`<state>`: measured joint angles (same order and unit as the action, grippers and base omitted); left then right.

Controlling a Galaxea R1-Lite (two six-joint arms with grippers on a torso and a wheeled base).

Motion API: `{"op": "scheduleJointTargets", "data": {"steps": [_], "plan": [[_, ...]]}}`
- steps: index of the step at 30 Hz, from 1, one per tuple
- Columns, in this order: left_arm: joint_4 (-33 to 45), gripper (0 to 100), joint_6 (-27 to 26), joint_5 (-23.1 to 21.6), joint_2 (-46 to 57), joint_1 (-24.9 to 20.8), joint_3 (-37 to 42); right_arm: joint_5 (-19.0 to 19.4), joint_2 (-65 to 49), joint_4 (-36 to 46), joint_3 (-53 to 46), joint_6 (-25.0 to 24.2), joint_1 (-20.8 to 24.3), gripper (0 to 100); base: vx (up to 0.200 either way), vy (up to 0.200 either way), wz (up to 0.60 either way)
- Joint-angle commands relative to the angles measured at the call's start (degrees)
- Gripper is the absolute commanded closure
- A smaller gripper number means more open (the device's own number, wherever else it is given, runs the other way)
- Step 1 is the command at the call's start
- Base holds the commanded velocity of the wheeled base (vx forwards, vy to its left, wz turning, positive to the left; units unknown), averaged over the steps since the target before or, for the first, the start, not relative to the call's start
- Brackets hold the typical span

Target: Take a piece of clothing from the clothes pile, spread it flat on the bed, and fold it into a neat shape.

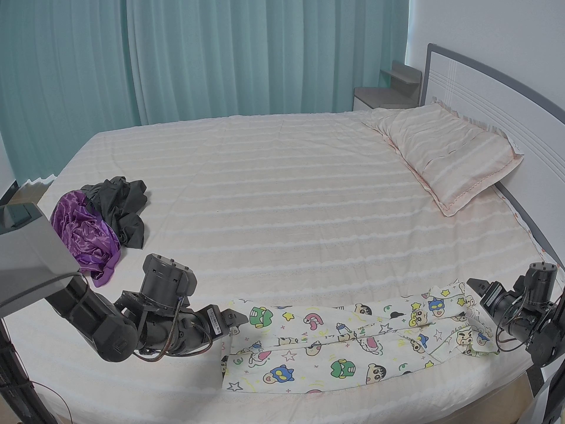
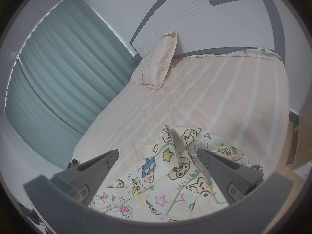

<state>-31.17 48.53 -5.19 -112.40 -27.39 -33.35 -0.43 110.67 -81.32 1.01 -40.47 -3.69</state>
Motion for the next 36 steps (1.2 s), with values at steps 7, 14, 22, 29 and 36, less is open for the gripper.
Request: {"op": "scheduleJointTargets", "data": {"steps": [7, 14, 22, 29, 36], "plan": [[-0.3, 0, -0.5, 0.1, -3.6, 1.6, 0.7, 0.8, -0.3, -0.5, -1.0, -2.3, 0.4, 0, 0.0, 0.0, 0.0], [-1.3, 0, -6.6, 1.8, -11.7, 1.1, -2.5, 0.8, -0.7, -0.5, -1.0, -2.3, 0.4, 0, 0.0, 0.0, 0.0], [-7.6, 0, -11.4, 6.0, -17.2, -2.1, -3.7, 0.7, -0.9, -0.2, -1.0, -2.3, 0.1, 0, 0.0, 0.0, 0.0], [-6.4, 0, -13.0, 7.1, -18.1, -3.7, -5.7, 0.7, -1.5, 0.0, -1.0, -2.3, 0.0, 0, 0.0, 0.0, 0.0], [-3.0, 0, -14.1, 8.5, -18.9, -5.4, -8.6, 0.8, -0.8, 0.0, -1.0, -2.3, 0.6, 0, 0.0, 0.0, 0.0]]}}
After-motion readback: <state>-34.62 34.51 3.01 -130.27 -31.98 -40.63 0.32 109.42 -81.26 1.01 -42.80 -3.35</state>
